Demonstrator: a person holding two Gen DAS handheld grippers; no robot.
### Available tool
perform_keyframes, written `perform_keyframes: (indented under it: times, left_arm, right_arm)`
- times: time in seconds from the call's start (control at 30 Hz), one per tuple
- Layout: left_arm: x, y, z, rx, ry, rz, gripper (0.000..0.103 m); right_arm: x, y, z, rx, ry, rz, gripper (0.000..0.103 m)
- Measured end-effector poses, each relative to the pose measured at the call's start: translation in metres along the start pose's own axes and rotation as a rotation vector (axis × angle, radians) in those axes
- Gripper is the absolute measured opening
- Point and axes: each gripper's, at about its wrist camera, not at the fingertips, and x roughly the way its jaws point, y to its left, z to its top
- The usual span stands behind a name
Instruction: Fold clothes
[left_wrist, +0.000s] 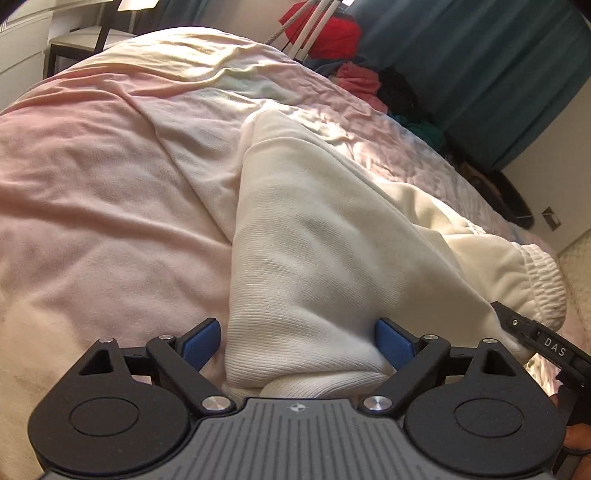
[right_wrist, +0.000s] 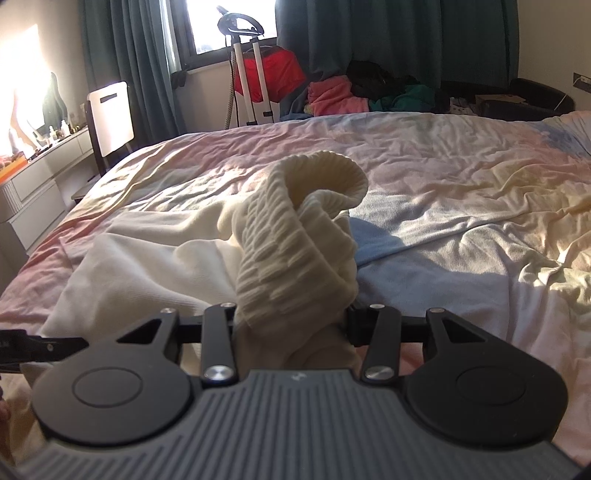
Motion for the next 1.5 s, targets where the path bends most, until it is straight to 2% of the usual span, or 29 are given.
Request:
perform_keyframes:
  times: [0.2,0.37,0.63,0.7,0.83,1.0,1.07,1.13,1.2,1.33,1.37,1.47,1.5]
  left_arm:
    - [-0.002,0.001,-0.003,0.003,0.0,-0.019,0.082]
    - [0.0,-0.003,-0.004,0.009,-0.006,-0.02,0.08]
    - [-0.001,-0.006,-0.004,0.012,-0.012,-0.01,0.078]
    - [-0.001,-0.006,-0.003,0.009,-0.011,-0.01,0.078]
    - [-0.002,-0.003,0.0,-0.018,-0.004,-0.027,0.078]
    - [-0.003,0.002,0.003,-0.052,0.001,-0.057,0.079]
    - [-0.003,0.003,0.004,-0.068,0.003,-0.067,0.081]
    - [-0.002,0.005,0.005,-0.089,0.008,-0.076,0.084]
    - [0.0,0.006,0.006,-0.103,0.013,-0.078,0.084]
    - [0.0,0.007,0.007,-0.127,0.013,-0.079,0.084]
    - [0.001,0.008,0.007,-0.134,0.014,-0.083,0.085]
    - [0.005,0.01,0.007,-0.144,0.025,-0.097,0.086]
    - [0.006,0.009,0.007,-0.144,0.024,-0.098,0.087]
  right_arm:
    - [0.005,-0.003,-0.002,0.031,0.022,-0.001,0.052]
    - [0.006,0.001,-0.003,0.017,0.024,-0.013,0.053]
    - [0.013,-0.001,-0.006,0.03,0.048,-0.009,0.066]
    - [0.018,-0.003,-0.007,0.043,0.066,0.012,0.078]
    - [0.026,-0.015,-0.007,0.144,0.12,0.069,0.084]
    - [0.05,-0.058,-0.016,0.454,0.202,0.183,0.088]
    - [0.061,-0.071,-0.022,0.54,0.232,0.235,0.089]
    - [0.064,-0.071,-0.021,0.553,0.239,0.257,0.09]
    - [0.058,-0.064,-0.014,0.515,0.225,0.296,0.09]
    - [0.031,-0.055,0.001,0.512,0.1,0.456,0.09]
    - [0.03,-0.054,0.002,0.516,0.093,0.468,0.09]
    - [0.042,-0.049,-0.003,0.49,0.156,0.396,0.089]
    - [0.051,-0.047,-0.009,0.47,0.202,0.356,0.089]
